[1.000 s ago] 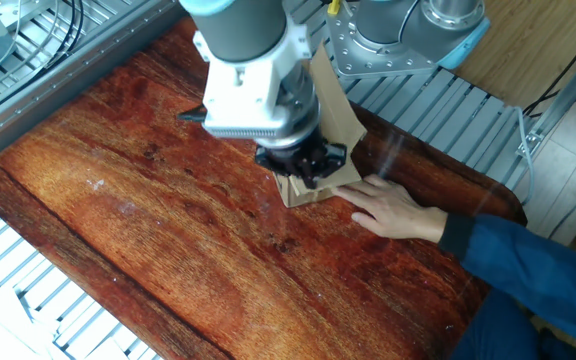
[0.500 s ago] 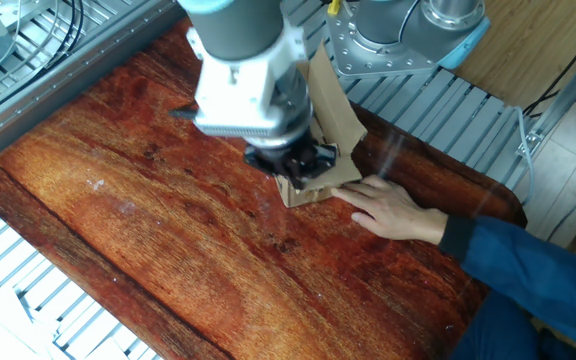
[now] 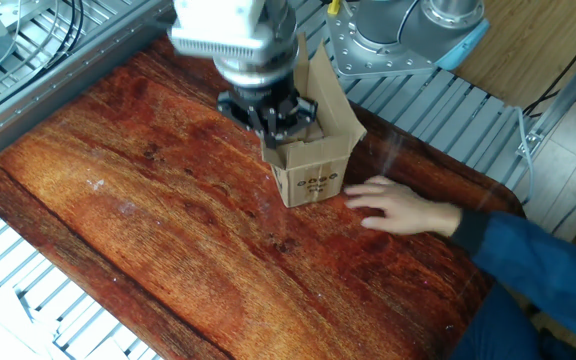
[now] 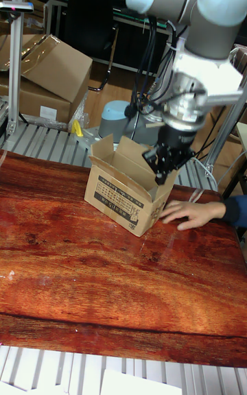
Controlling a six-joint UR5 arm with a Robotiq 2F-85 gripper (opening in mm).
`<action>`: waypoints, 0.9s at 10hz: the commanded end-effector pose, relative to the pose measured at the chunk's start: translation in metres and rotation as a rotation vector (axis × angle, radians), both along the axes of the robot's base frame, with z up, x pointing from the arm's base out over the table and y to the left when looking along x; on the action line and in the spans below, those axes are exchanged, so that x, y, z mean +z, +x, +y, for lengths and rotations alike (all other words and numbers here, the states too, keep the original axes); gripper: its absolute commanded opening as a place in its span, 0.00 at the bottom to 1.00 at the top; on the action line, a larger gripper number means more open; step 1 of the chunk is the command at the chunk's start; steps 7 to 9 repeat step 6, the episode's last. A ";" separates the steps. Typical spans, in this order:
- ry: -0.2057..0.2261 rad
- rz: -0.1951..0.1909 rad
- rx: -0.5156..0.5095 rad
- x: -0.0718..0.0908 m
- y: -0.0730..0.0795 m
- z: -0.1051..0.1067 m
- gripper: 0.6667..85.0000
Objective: Open a box
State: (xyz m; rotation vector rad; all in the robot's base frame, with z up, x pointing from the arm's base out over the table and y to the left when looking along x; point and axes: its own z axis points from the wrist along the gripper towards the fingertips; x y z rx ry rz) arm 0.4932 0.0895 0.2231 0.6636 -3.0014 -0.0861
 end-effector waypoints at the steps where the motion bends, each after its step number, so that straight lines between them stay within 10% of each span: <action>1: -0.030 -0.032 -0.001 0.016 -0.003 -0.013 0.00; 9: 0.005 -0.034 -0.014 0.013 0.000 -0.005 0.00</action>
